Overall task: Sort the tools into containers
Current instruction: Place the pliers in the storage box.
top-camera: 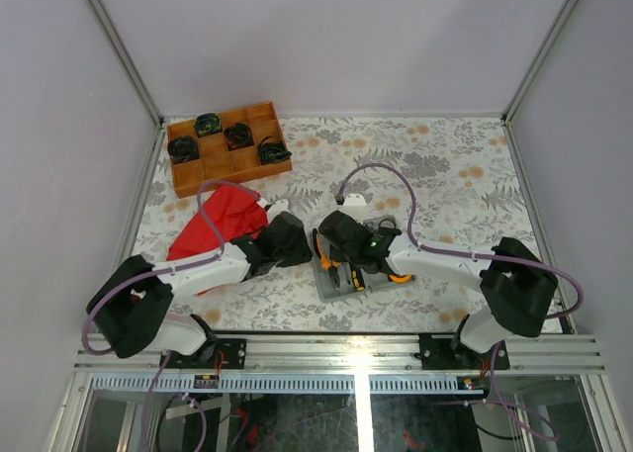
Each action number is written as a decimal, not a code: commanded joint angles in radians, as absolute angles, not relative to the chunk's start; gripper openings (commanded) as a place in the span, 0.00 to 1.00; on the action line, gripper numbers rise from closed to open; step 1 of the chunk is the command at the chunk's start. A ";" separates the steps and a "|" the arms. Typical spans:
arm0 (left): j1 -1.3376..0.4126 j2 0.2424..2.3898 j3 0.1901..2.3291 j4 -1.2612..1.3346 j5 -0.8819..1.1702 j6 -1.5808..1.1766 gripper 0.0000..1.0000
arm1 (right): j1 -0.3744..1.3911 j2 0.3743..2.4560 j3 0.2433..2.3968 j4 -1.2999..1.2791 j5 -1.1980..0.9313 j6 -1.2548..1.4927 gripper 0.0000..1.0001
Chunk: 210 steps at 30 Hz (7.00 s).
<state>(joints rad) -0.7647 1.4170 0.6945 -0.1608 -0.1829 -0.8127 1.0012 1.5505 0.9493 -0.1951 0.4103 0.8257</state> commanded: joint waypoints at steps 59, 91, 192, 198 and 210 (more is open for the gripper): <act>-0.750 1.530 0.827 -0.121 -0.145 -0.689 0.16 | 0.855 1.737 1.127 -0.266 0.098 0.578 0.16; -0.751 1.691 0.810 -0.256 -0.177 -0.730 0.00 | 0.856 1.800 1.117 -0.278 0.061 0.607 0.10; -0.612 1.245 0.261 0.252 -0.024 -0.947 0.00 | 1.054 2.349 1.527 -0.932 0.031 0.431 0.00; -0.612 1.305 0.239 0.334 -0.003 -0.962 0.00 | 1.055 2.416 1.583 -0.949 0.002 0.427 0.00; -0.614 1.361 0.235 0.400 0.026 -0.931 0.00 | 1.074 2.547 1.530 -0.819 -0.095 0.475 0.00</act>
<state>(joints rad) -0.6075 1.2949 0.2504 0.3531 0.0040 -0.9573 1.0267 2.2063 1.7054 -0.7544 0.0280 0.4553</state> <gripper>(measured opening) 0.001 0.022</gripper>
